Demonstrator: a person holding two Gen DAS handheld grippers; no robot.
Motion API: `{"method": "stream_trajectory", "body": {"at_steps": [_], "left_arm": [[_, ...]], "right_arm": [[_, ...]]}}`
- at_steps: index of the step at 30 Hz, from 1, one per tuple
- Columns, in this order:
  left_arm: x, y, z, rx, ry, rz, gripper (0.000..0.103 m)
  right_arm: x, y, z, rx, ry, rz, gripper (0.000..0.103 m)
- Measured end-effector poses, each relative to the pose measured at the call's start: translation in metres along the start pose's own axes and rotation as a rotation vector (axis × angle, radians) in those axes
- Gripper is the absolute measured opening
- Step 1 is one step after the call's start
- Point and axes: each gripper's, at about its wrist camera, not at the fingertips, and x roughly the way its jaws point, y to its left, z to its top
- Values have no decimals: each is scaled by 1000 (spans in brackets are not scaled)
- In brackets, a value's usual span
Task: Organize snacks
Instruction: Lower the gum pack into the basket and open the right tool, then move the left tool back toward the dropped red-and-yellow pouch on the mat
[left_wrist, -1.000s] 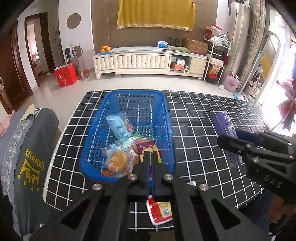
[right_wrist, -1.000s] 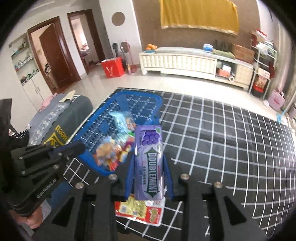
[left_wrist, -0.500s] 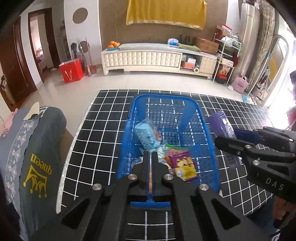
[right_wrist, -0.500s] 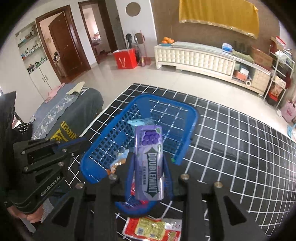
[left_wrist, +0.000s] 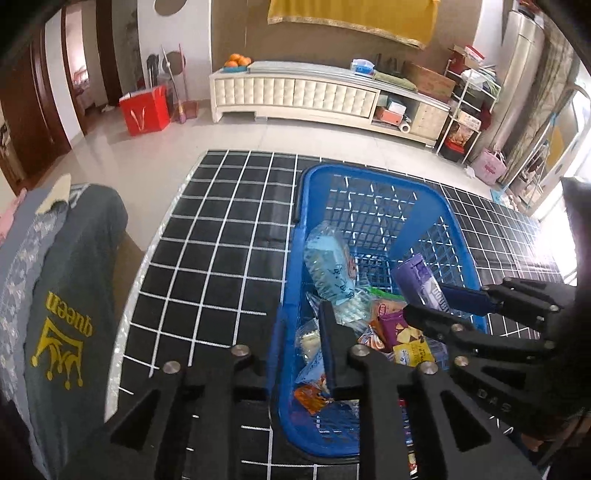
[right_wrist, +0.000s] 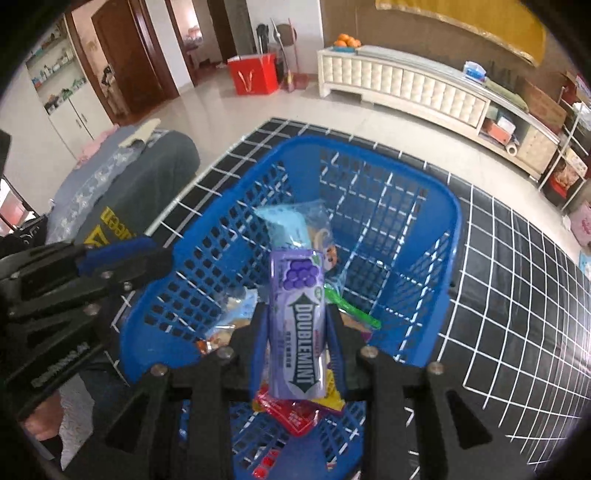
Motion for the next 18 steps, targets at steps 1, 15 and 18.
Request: {"method": "stream_trajectory", "body": {"at_steps": [1,15,18], "left_arm": [[2,2,-1,-6,7,-2,25],[-4,4,-6,-29,-1,14,63],[-15,0,-7,-20,-29,0,63]], "right_arm": [[3,0,1,3,8,0,35],[-3,-4,-1,-26,-14,-1,76],[-18,-4,-5,-30,-43,-2,78]]}}
